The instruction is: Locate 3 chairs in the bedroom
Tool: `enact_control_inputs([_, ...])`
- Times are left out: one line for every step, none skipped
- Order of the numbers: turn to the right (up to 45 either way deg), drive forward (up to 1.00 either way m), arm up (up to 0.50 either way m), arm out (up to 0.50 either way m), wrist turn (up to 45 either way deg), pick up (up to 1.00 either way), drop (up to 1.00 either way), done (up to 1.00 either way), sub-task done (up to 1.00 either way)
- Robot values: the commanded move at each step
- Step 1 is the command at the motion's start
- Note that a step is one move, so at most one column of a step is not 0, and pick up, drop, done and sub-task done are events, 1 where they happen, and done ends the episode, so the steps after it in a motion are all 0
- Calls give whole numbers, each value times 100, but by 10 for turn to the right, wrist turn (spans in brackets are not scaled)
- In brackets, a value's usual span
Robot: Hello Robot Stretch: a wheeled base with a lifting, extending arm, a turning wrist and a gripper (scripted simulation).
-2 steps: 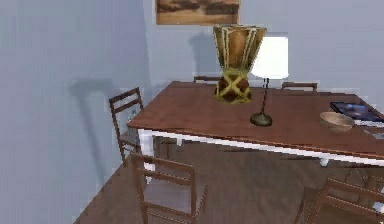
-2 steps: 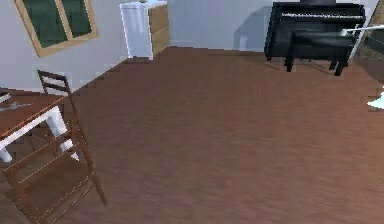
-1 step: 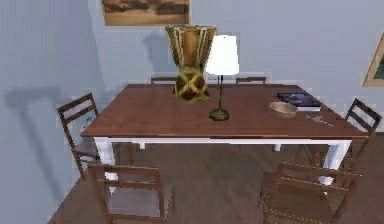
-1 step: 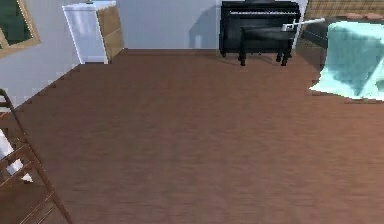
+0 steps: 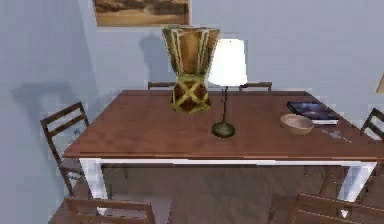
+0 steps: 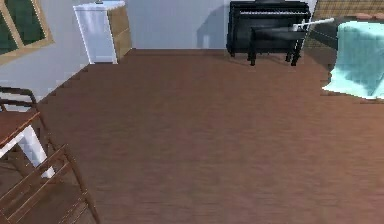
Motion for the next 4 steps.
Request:
enact_control_inputs([390, 0, 0, 0, 0, 0, 0, 0, 0])
enact_control_inputs([0, 0, 0, 0, 0, 0, 0, 0, 100])
enact_control_inputs([-450, 0, 0, 0, 0, 0, 0, 0, 0])
enact_control_inputs([-450, 0, 0, 0, 0, 0, 0, 0, 0])
